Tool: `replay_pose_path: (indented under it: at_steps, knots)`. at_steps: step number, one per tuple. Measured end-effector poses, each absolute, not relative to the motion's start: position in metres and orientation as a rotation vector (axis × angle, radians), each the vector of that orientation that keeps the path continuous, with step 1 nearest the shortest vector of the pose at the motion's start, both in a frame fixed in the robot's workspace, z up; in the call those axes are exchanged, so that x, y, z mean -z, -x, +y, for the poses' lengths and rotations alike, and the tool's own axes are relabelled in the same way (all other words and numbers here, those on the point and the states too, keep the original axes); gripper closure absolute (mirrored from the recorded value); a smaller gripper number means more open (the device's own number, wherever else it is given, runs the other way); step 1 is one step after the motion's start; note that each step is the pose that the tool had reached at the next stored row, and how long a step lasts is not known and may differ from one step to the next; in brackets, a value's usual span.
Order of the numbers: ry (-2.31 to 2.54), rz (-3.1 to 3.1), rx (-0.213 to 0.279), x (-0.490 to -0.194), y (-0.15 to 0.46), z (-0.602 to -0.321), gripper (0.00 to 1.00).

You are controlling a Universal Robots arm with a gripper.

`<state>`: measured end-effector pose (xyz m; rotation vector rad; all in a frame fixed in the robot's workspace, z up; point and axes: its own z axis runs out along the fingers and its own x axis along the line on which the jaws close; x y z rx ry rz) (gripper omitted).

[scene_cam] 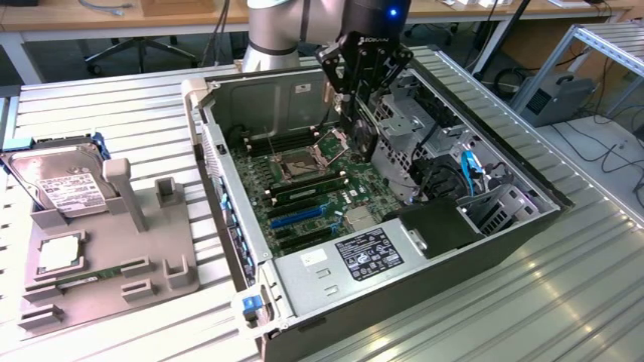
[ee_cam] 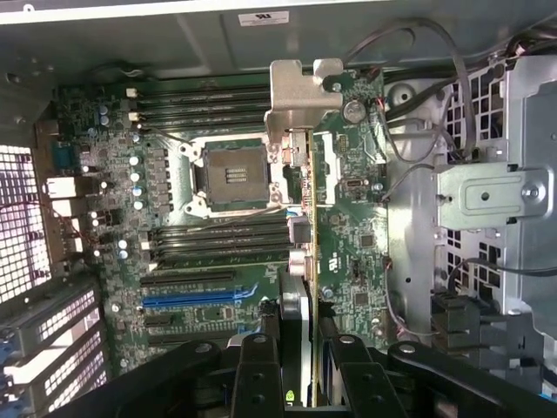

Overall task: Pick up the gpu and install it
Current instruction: 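Pick up the gpu and move the gpu toward the slot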

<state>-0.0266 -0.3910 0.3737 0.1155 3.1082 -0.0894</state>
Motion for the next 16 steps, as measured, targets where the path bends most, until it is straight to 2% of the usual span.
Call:
replay_pose_path:
  at_steps: [16]
  knots:
    - [-0.116,3.108,0.090,-0.3704,0.0205,-0.3904,0.73]
